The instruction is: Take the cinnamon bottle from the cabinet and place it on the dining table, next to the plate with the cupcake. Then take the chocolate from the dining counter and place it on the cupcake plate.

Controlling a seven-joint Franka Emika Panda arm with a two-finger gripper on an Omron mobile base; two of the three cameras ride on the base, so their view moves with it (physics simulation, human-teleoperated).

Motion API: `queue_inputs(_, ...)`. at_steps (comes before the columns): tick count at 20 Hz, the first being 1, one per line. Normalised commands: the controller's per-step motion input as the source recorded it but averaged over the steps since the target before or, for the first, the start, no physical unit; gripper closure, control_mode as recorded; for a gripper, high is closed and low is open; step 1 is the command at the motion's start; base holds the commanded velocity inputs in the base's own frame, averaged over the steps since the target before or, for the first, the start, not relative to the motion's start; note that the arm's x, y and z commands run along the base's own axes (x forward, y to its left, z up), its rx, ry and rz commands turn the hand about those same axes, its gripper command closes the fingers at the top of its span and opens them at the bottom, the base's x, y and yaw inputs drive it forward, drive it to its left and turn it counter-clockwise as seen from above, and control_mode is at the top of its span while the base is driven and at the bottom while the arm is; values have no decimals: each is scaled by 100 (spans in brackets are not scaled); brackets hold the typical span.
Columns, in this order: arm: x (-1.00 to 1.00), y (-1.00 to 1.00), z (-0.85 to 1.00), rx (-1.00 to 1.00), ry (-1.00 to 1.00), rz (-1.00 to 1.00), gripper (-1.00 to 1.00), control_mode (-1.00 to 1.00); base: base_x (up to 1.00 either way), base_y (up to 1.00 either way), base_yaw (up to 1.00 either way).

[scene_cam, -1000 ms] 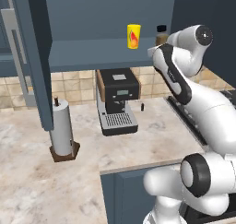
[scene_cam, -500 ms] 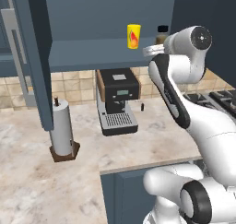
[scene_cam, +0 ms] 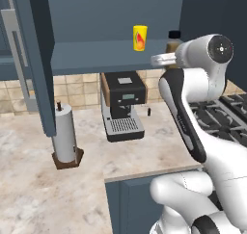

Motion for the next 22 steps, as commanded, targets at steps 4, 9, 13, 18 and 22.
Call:
queue_inputs(4,-56,4,7,3,0,0,100,-100,0,0,0)
queue_inputs(9,-38,6,0,0,2,0,100,-100,0,0,0)
queue_inputs(13,0,0,0,0,0,0,100,-100,0,0,0)
queue_inputs(18,0,0,0,0,0,0,100,100,-10,3,0)
queue_inputs(22,0,0,0,0,0,0,100,100,-53,16,0)
